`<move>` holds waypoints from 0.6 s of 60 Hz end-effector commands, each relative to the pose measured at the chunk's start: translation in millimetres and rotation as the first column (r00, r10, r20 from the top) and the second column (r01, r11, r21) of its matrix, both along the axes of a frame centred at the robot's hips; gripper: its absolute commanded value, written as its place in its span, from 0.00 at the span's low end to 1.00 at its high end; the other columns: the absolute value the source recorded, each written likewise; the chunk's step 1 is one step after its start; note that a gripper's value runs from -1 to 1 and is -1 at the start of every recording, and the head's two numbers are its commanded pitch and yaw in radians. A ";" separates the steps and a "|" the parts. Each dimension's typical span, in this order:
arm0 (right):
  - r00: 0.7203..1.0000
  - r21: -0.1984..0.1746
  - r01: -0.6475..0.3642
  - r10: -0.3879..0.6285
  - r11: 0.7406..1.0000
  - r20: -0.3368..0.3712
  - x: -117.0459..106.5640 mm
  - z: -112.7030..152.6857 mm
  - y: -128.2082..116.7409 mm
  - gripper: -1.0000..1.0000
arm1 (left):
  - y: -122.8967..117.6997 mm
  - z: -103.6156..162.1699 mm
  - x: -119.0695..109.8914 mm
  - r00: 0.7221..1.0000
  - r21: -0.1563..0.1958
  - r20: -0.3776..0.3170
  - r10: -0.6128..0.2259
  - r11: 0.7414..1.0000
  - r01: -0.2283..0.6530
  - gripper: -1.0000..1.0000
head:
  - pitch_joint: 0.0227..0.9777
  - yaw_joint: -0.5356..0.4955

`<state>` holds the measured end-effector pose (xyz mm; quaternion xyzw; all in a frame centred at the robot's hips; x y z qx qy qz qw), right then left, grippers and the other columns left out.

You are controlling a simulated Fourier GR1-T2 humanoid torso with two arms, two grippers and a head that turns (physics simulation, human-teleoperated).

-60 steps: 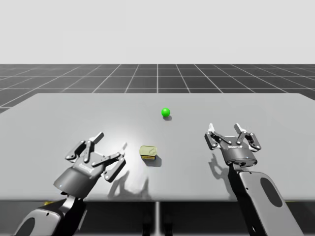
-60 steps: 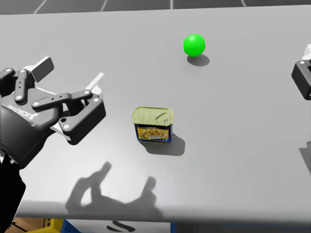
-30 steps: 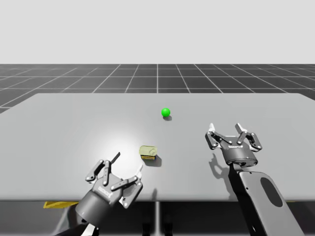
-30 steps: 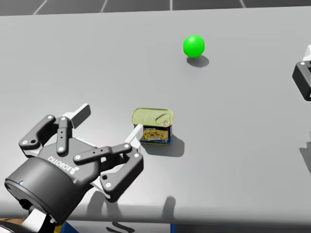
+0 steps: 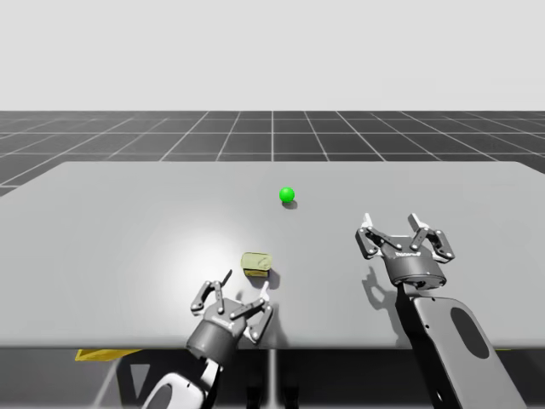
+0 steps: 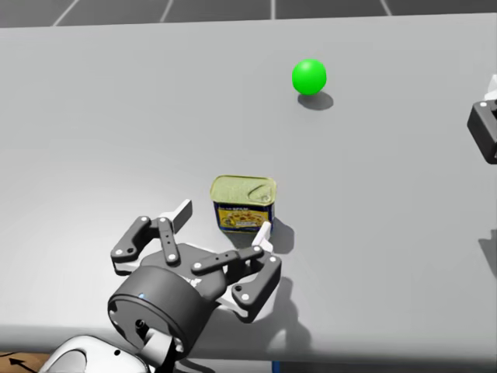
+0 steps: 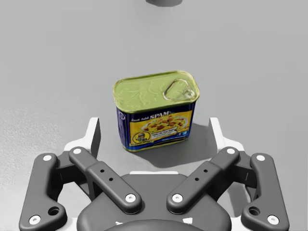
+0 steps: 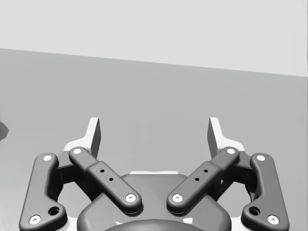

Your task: Watch the red light. When it turns green, pick up the object.

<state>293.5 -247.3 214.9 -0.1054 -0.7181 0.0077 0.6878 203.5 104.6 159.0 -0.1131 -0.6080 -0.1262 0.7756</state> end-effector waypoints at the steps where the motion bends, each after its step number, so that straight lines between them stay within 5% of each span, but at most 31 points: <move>1: 1.000 -0.003 0.004 -0.004 1.000 0.000 0.2 -0.4 -0.4 0.00 | -11.5 -13.2 13.4 0.999 -0.016 -0.042 0.023 1.000 -0.024 0.00 | 0.86 0.58; 36: 1.000 -0.005 0.014 -0.014 1.000 0.001 -0.5 -0.6 -1.9 0.00 | -45.0 -28.3 59.1 0.986 -0.038 -0.089 0.141 0.989 -0.145 0.00 | 0.87 0.57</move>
